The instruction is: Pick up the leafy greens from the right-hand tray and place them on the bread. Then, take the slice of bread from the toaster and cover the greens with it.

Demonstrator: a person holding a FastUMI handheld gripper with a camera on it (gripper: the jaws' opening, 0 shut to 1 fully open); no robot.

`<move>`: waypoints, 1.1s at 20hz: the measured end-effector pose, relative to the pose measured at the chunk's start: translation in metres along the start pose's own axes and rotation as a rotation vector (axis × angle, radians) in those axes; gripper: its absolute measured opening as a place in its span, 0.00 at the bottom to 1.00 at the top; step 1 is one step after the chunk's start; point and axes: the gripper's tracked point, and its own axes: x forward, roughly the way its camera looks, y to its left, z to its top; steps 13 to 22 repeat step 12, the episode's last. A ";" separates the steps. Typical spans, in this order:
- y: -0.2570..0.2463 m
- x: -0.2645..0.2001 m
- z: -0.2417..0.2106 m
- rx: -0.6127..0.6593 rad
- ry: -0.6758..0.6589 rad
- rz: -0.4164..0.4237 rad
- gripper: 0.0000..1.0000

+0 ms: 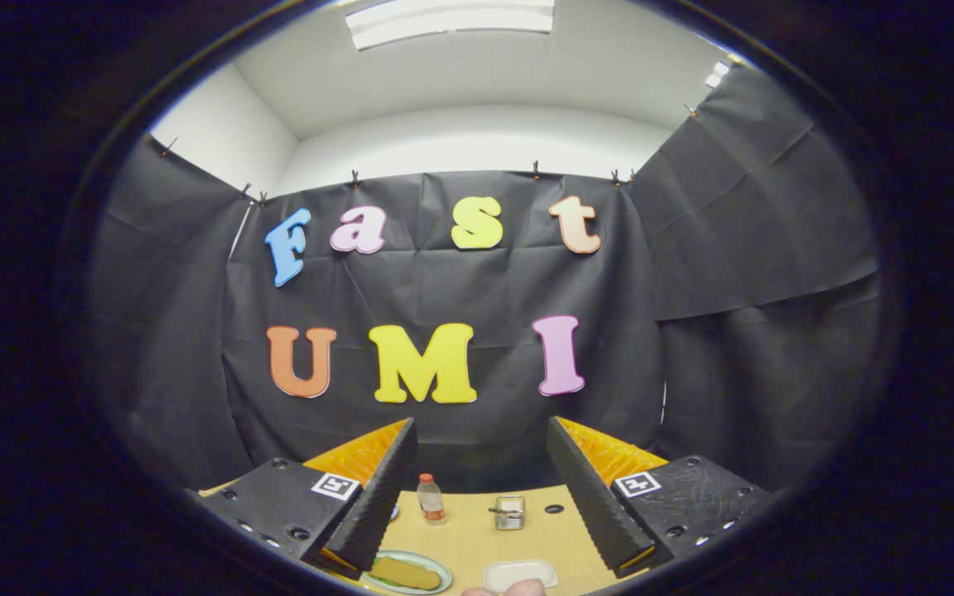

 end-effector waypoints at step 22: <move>-0.006 0.007 -0.006 0.001 0.025 0.007 0.96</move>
